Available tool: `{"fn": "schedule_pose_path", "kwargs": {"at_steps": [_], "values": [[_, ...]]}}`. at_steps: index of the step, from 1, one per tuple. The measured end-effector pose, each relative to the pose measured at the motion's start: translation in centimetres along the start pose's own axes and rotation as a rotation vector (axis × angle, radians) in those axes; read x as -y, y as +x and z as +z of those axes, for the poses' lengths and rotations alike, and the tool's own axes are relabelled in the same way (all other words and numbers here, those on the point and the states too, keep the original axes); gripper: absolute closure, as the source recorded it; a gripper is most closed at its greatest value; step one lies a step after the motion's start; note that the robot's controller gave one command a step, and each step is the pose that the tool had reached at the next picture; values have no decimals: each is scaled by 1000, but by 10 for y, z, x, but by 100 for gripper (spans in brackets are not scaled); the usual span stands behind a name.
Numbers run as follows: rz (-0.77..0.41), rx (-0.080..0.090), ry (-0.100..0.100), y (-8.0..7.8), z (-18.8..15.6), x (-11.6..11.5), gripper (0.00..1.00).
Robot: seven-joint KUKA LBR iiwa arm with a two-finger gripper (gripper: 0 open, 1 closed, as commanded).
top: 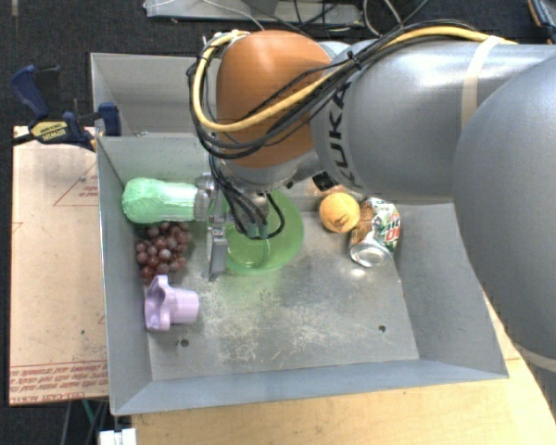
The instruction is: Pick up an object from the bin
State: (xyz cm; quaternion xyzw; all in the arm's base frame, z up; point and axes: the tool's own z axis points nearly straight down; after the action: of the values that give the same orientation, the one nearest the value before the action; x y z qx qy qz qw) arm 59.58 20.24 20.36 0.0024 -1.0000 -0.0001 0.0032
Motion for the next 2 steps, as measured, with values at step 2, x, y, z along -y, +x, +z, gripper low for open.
{"fn": "schedule_pose_path", "kwargs": {"at_steps": [2], "values": [[-200,11,-1,-37,121,53,0]]}}
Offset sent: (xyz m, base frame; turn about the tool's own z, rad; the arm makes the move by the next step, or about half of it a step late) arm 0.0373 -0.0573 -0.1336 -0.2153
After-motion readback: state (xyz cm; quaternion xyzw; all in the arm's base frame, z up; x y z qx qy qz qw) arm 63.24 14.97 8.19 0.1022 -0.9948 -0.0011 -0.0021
